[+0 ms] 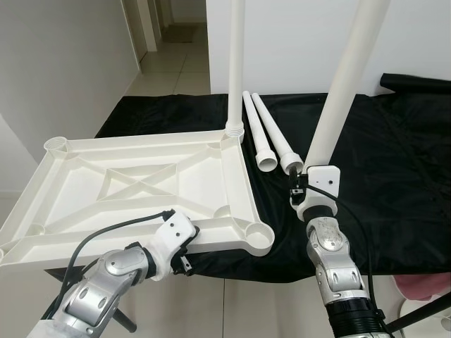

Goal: Building children table

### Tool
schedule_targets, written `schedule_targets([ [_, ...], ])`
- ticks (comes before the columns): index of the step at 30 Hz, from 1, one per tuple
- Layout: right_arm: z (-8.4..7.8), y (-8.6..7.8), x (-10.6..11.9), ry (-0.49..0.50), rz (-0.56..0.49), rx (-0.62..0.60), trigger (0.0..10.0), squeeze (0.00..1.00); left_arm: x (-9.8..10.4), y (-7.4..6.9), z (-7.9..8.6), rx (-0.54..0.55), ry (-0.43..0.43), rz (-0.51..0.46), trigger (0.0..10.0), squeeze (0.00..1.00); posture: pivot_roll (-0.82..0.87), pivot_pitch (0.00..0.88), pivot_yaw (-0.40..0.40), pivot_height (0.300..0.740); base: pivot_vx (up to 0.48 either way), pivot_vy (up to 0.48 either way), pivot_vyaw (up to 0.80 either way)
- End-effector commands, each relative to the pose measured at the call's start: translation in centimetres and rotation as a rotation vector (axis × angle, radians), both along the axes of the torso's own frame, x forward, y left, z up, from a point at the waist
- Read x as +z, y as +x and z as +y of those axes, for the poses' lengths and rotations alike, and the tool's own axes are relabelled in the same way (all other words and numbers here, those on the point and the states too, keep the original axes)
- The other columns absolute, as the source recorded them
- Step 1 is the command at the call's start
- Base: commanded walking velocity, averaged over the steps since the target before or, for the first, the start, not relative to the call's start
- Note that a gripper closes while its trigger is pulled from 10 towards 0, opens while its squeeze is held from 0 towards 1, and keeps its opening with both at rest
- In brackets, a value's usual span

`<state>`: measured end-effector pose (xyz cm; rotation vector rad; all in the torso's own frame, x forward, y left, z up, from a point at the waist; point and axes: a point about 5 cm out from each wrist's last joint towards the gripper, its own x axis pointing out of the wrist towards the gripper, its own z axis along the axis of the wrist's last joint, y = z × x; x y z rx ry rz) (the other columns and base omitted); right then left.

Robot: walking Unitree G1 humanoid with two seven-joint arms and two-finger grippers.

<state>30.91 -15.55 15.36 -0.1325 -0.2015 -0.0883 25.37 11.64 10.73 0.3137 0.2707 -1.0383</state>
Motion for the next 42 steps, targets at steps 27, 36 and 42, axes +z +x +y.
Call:
schedule_targets([
  [27, 0.2, 0.1, 0.3, -0.006, -0.021, -0.009, 10.0, 0.0, 0.8, 1.9, -4.6, -0.018, -0.053, -0.032, 10.0, 0.0, 0.0, 0.023, 0.078, 0.74, 0.0, 0.0, 0.0],
  [36, 0.0, -0.2, 0.2, -0.004, -0.021, -0.022, 10.0, 0.0, 0.0, 1.5, -5.5, -0.04, -0.026, -0.014, 10.0, 0.0, -0.02, 0.037, 0.089, 0.74, 0.0, 0.0, 0.0],
  [42, -0.1, -0.2, 0.3, 0.006, -0.032, -0.031, 10.0, 0.0, 0.2, 2.2, -6.6, -0.005, -0.056, -0.025, 10.0, 0.0, -0.02, 0.04, 0.098, 0.74, 0.0, 0.0, 0.0],
])
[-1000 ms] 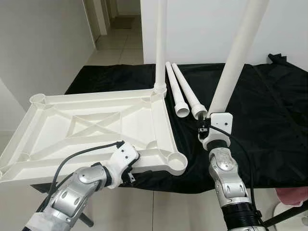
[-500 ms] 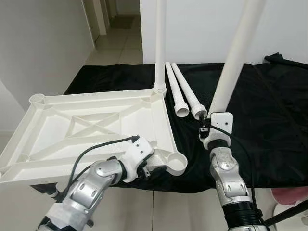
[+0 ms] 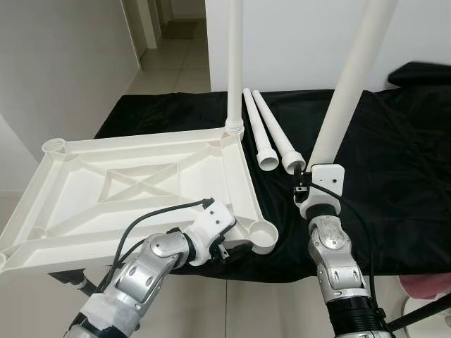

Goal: Building children table

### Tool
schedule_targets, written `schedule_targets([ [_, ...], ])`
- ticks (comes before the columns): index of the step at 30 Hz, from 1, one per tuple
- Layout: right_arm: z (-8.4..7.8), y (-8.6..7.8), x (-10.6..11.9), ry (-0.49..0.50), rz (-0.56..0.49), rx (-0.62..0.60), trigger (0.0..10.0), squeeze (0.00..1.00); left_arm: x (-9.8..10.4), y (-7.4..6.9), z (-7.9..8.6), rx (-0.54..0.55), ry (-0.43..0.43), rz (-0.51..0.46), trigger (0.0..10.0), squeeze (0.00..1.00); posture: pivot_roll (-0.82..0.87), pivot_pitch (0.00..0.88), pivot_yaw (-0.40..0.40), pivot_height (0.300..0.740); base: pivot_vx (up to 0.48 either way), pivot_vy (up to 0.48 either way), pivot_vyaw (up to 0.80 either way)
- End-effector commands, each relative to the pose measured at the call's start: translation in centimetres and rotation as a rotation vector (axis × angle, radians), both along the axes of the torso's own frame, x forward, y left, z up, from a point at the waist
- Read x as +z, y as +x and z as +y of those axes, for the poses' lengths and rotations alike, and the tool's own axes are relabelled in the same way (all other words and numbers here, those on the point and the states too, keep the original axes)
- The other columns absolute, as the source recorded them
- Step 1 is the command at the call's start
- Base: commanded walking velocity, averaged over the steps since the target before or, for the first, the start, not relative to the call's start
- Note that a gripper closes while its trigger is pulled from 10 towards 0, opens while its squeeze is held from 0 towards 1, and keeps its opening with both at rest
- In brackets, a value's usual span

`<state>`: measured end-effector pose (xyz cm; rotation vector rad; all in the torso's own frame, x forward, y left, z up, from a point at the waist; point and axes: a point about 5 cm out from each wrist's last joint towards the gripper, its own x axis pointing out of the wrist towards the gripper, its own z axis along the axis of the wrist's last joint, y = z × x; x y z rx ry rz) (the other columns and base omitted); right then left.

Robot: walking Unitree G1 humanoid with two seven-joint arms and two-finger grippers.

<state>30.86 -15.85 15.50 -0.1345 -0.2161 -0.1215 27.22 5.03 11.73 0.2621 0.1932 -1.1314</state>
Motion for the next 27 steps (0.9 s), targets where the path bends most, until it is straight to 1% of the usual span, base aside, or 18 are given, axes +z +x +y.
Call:
schedule_targets([
  [1, 0.3, -0.1, 0.4, 0.008, -0.025, 0.006, 10.0, 0.0, -0.7, 0.4, -0.5, 0.09, 0.016, -0.009, 10.0, 0.0, -0.02, 0.038, 0.099, 0.74, 0.0, 0.0, 0.0],
  [2, 0.3, -0.1, 0.4, 0.008, -0.025, 0.006, 10.0, 0.0, -0.7, 0.4, -0.5, 0.09, 0.016, -0.009, 10.0, 0.0, -0.02, 0.038, 0.099, 0.74, 0.0, 0.0, 0.0],
  [3, 0.4, -0.1, 0.6, 0.018, -0.037, 0.017, 10.0, 0.0, -0.5, 0.6, -1.0, 0.098, 0.001, -0.013, 10.0, 0.0, -0.02, 0.043, 0.098, 0.74, 0.0, 0.0, 0.0],
  [4, 0.4, -0.1, 0.6, 0.018, -0.037, 0.017, 10.0, 0.0, -0.5, 0.6, -1.0, 0.098, 0.001, -0.013, 10.0, 0.0, -0.02, 0.043, 0.098, 0.74, 0.0, 0.0, 0.0],
  [8, 0.8, 0.0, 0.9, 0.03, -0.055, 0.036, 10.0, 0.0, -0.1, 0.9, -2.7, 0.122, -0.039, -0.017, 10.0, 0.0, -0.01, 0.041, 0.094, 0.74, 0.0, 0.0, 0.0],
  [9, 0.8, 0.0, 0.9, 0.03, -0.055, 0.036, 10.0, 0.0, -0.1, 0.9, -2.7, 0.122, -0.039, -0.017, 10.0, 0.0, -0.01, 0.041, 0.094, 0.74, 0.0, 0.0, 0.0],
  [11, 0.9, 0.1, 1.2, 0.043, -0.071, 0.048, 10.0, 0.0, 0.1, 0.9, -3.6, 0.119, -0.058, -0.015, 10.0, 0.0, -0.01, 0.041, 0.094, 0.74, 0.0, 0.0, 0.0],
  [12, 0.9, 0.1, 1.2, 0.043, -0.071, 0.048, 10.0, 0.0, 0.1, 0.9, -3.6, 0.119, -0.058, -0.015, 10.0, 0.0, -0.01, 0.041, 0.094, 0.74, 0.0, 0.0, 0.0],
  [15, 1.2, 0.2, 1.8, 0.052, -0.097, 0.064, 10.0, 0.0, 0.4, 0.7, -4.5, 0.114, -0.077, -0.016, 10.0, 0.0, 0.0, 0.042, 0.083, 0.74, 0.0, 0.0, 0.0],
  [17, 1.3, 0.2, 2.1, 0.057, -0.112, 0.073, 10.0, 0.0, 0.6, 0.7, -4.8, 0.11, -0.087, -0.016, 10.0, 0.0, 0.0, 0.042, 0.083, 0.74, 0.0, 0.0, 0.0],
  [18, 1.3, 0.2, 2.1, 0.057, -0.112, 0.073, 10.0, 0.0, 0.6, 0.7, -4.8, 0.11, -0.087, -0.016, 10.0, 0.0, 0.0, 0.042, 0.083, 0.74, 0.0, 0.0, 0.0],
  [20, 1.6, 0.3, 2.6, 0.062, -0.132, 0.095, 10.0, 0.0, 1.3, 0.7, -4.9, 0.113, -0.116, -0.023, 10.0, 0.0, 0.0, 0.042, 0.083, 0.74, 0.0, 0.0, 0.0],
  [21, 1.7, 0.4, 2.7, 0.059, -0.135, 0.106, 10.0, 0.0, 1.8, 0.8, -4.6, 0.114, -0.14, -0.025, 10.0, 0.0, 0.01, 0.04, 0.075, 0.74, 0.0, 0.0, 0.0],
  [23, 1.7, 0.4, 2.7, 0.059, -0.135, 0.106, 10.0, 0.0, 1.8, 0.8, -4.6, 0.114, -0.14, -0.025, 10.0, 0.0, 0.01, 0.04, 0.075, 0.74, 0.0, 0.0, 0.0],
  [25, 2.0, 0.4, 2.7, 0.053, -0.133, 0.127, 10.0, 0.0, 2.6, 0.7, -4.0, 0.108, -0.175, -0.029, 10.0, 0.0, 0.02, 0.043, 0.07, 0.74, 0.0, 0.0, 0.0],
  [26, 2.0, 0.4, 2.7, 0.053, -0.133, 0.127, 10.0, 0.0, 2.6, 0.7, -4.0, 0.108, -0.175, -0.029, 10.0, 0.0, 0.02, 0.043, 0.07, 0.74, 0.0, 0.0, 0.0],
  [27, 2.0, 0.3, 2.2, 0.07, -0.116, 0.142, 10.0, 0.0, 2.9, 0.6, -3.6, 0.112, -0.215, 0.001, 10.0, 0.0, 0.03, 0.043, 0.065, 0.74, 0.0, 0.0, 0.0],
])
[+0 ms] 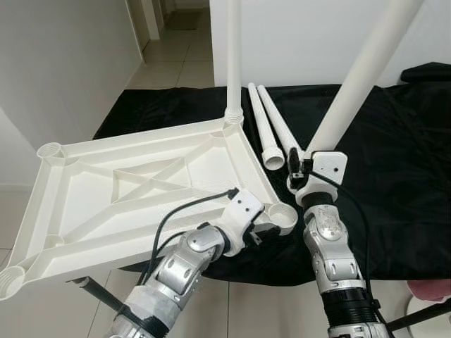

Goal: Building children table

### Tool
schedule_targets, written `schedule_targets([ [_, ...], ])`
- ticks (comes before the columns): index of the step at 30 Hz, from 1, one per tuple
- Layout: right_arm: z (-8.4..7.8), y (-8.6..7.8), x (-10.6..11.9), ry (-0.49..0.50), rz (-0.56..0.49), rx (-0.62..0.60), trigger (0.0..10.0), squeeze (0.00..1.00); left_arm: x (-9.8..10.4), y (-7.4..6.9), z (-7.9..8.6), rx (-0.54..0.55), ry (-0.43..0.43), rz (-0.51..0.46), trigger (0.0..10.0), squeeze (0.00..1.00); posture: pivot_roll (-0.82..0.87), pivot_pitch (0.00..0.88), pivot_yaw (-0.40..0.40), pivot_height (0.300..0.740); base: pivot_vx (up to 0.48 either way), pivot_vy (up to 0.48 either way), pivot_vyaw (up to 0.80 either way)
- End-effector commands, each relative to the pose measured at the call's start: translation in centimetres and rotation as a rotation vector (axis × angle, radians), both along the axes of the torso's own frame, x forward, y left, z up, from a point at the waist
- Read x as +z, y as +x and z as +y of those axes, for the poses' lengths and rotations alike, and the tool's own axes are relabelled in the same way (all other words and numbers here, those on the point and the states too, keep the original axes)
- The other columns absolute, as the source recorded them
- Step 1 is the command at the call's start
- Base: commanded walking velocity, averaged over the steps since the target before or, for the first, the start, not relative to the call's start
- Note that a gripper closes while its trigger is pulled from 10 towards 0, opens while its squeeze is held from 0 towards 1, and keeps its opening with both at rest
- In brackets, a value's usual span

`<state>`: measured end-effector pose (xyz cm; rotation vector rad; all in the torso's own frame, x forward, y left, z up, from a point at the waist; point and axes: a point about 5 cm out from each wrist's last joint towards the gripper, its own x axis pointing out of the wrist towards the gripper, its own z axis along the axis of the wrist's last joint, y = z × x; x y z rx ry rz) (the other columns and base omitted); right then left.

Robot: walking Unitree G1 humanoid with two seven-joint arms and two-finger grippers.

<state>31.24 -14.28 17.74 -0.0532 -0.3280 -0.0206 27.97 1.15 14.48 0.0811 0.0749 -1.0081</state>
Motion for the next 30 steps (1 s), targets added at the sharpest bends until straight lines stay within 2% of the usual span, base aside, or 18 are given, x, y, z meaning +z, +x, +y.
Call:
schedule_targets([
  [1, 0.6, -0.1, -0.4, 0.015, 0.008, 0.047, 10.0, 0.0, 0.2, -0.2, 0.8, -0.013, -0.044, 0.035, 10.0, 0.0, 0.03, 0.043, 0.065, 0.74, 0.0, 0.0, 0.0],
  [5, 1.0, -0.5, -0.7, 0.043, 0.019, 0.11, 10.0, 0.0, 0.1, -0.4, 1.7, 0.003, -0.077, 0.032, 10.0, 0.0, 0.02, 0.044, 0.06, 0.74, 0.0, 0.0, 0.0],
  [6, 1.2, -0.7, -0.4, 0.059, 0.014, 0.148, 10.0, 0.0, 0.3, -0.7, 2.6, 0.013, -0.104, 0.024, 10.0, 0.0, 0.02, 0.047, 0.056, 0.74, 0.0, 0.0, 0.0],
  [11, 1.0, -0.8, -0.6, 0.061, 0.031, 0.141, 10.0, 0.0, 0.8, -1.2, 3.6, 0.009, -0.14, 0.021, 10.0, 0.0, 0.02, 0.05, 0.049, 0.74, 0.0, 0.0, 0.0],
  [14, 0.8, -1.0, -1.0, 0.066, 0.054, 0.131, 10.0, 0.0, 1.0, -1.4, 4.2, 0.024, -0.126, 0.012, 10.0, 0.0, 0.02, 0.048, 0.042, 0.74, 0.0, 0.0, 0.0],
  [16, 0.8, -1.5, -1.4, 0.06, 0.07, 0.136, 10.0, 0.0, 0.6, -1.3, 4.7, 0.063, -0.073, 0.008, 10.0, 0.0, 0.02, 0.045, 0.037, 0.74, 0.0, 0.0, 0.0],
  [18, 0.8, -1.5, -1.4, 0.06, 0.07, 0.136, 10.0, 0.0, 0.6, -1.3, 4.7, 0.063, -0.073, 0.008, 10.0, 0.0, 0.02, 0.045, 0.037, 0.74, 0.0, 0.0, 0.0],
  [21, 0.8, -2.3, -2.0, 0.054, 0.09, 0.152, 10.0, 0.0, 0.6, -1.6, 5.5, 0.084, -0.035, -0.02, 10.0, 0.0, 0.02, 0.037, 0.025, 0.74, 0.0, 0.0, 0.0],
  [26, 0.8, -2.7, -2.3, 0.043, 0.098, 0.17, 10.0, 0.0, 0.6, -1.9, 6.0, 0.086, -0.009, -0.058, 10.0, 0.0, 0.02, 0.033, 0.019, 0.74, 0.0, 0.0, 0.0],
  [27, 1.0, -3.1, -2.5, 0.023, 0.101, 0.205, 10.0, 0.0, 0.5, -2.3, 6.4, 0.068, 0.004, -0.07, 10.0, 0.0, 0.02, 0.029, 0.017, 0.74, 0.0, 0.0, 0.0],
  [30, 1.1, -3.2, -2.5, 0.013, 0.103, 0.214, 10.0, 0.0, 0.4, -2.4, 6.5, 0.055, -0.001, -0.057, 10.0, 0.0, 0.02, 0.029, 0.017, 0.74, 0.0, 0.0, 0.0],
])
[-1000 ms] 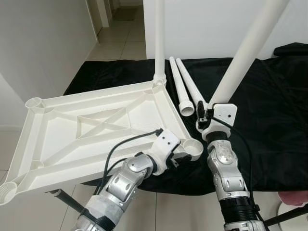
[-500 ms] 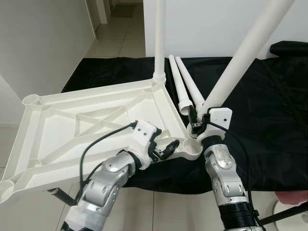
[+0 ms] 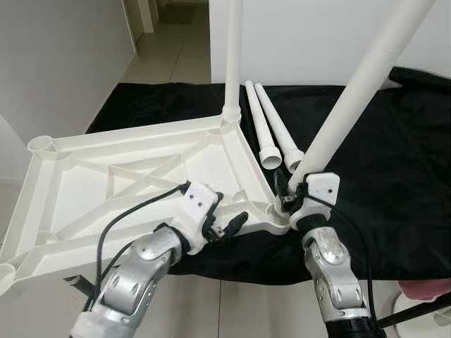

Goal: Building children table

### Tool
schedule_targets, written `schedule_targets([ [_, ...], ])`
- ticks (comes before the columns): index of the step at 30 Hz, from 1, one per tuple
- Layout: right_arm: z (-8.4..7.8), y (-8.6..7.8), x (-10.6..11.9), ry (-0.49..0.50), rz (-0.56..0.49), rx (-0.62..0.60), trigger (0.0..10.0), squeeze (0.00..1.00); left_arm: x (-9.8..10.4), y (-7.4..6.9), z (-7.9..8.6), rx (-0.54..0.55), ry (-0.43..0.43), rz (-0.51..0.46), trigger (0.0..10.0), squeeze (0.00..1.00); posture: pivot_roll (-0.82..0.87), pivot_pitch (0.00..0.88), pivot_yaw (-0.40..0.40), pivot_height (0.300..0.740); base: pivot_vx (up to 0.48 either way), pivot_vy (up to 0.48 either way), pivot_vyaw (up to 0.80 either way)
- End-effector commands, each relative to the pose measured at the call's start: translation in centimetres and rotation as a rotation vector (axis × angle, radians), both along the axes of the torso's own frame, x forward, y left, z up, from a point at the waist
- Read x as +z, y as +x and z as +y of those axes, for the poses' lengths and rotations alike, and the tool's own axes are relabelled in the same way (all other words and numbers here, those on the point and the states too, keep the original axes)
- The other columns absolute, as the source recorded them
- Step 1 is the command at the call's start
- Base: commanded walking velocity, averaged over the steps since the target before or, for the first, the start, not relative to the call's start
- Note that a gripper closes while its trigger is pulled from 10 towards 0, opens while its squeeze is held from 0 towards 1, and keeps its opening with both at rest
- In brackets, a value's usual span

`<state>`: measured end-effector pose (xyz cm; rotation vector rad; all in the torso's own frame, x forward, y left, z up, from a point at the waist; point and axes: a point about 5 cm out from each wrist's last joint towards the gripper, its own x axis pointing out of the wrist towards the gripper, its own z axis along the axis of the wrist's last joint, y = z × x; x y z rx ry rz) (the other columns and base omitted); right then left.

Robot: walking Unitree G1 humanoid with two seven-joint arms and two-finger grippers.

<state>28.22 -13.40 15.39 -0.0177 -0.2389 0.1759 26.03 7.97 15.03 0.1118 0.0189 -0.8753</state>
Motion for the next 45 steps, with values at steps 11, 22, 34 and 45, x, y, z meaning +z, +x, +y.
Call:
schedule_targets([
  [11, 0.6, -1.0, -2.0, -0.147, 0.046, 0.192, 10.0, 0.0, -0.4, -1.0, -0.2, -0.082, 0.002, 0.059, 10.0, 0.0, 0.01, 0.02, 0.017, 0.74, 0.0, 0.0, 0.0],
  [22, -0.6, -1.2, -4.0, -0.191, 0.133, 0.285, 10.0, 0.0, -0.3, -1.2, -0.4, -0.092, 0.005, 0.064, 10.0, 0.0, 0.0, 0.028, 0.028, 0.74, 0.0, 0.0, 0.0],
  [34, -1.0, 0.2, -4.0, -0.129, 0.211, 0.3, 10.0, 0.0, 0.0, -1.1, -0.3, -0.083, 0.013, 0.063, 10.0, 0.0, 0.01, 0.03, 0.032, 0.74, 0.0, 0.0, 0.0],
  [45, -1.3, 0.9, -4.4, -0.087, 0.269, 0.294, 10.0, 0.0, 0.1, -1.2, -0.1, -0.069, 0.01, 0.066, 10.0, 0.0, 0.02, 0.038, 0.021, 0.74, 0.0, 0.0, 0.0],
])
